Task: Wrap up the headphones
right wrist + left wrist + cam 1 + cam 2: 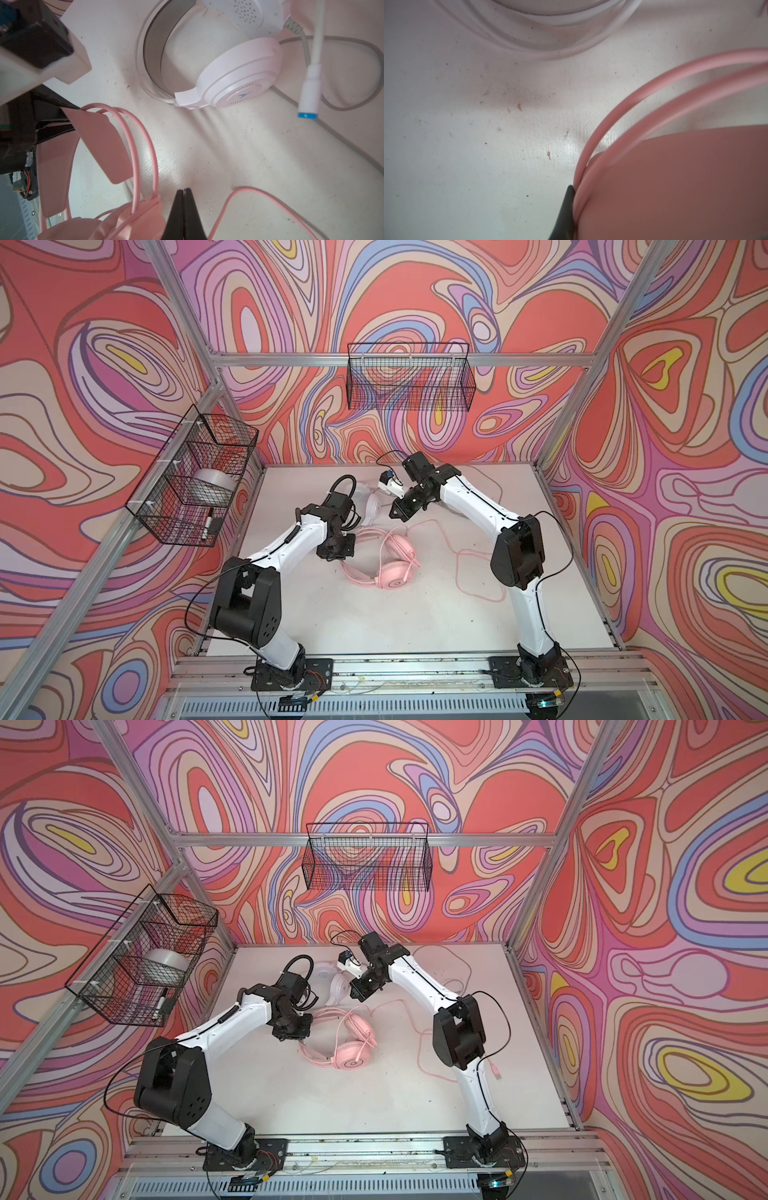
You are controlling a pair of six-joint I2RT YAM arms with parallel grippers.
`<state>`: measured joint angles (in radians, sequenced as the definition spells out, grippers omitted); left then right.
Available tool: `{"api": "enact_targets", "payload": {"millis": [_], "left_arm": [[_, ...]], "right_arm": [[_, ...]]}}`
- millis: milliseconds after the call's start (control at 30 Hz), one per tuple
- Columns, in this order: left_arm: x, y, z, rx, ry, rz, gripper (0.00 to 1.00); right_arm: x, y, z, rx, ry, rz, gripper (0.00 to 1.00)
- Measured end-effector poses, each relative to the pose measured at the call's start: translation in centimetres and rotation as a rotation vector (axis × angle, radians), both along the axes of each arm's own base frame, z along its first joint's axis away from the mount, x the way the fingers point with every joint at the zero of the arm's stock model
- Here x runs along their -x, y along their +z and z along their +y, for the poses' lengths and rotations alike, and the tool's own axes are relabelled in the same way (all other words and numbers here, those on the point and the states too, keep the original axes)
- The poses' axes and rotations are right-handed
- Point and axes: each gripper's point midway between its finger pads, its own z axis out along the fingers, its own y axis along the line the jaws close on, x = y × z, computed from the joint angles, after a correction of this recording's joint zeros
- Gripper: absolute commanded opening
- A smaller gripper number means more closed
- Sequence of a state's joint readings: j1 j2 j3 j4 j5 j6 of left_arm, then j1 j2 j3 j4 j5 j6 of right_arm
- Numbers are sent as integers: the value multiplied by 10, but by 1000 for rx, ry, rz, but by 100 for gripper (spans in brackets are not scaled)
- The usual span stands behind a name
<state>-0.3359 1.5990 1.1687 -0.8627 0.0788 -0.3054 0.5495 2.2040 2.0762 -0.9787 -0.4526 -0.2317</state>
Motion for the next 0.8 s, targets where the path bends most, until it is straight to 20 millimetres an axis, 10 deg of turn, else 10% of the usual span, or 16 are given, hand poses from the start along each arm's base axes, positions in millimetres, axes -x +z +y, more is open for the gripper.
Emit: {"api": "enact_targets", "payload": {"millis": [233, 433, 800], "left_arm": [[1, 0, -4, 20, -15, 6, 0], [5, -3, -7, 39, -23, 22, 0], [7, -3, -13, 72, -31, 31, 0]], "right_arm": [[-9, -7, -4, -23, -61, 16, 11], [-20, -27, -49, -3, -198, 71, 16], [-24, 10, -124, 8, -395, -5, 21]]}}
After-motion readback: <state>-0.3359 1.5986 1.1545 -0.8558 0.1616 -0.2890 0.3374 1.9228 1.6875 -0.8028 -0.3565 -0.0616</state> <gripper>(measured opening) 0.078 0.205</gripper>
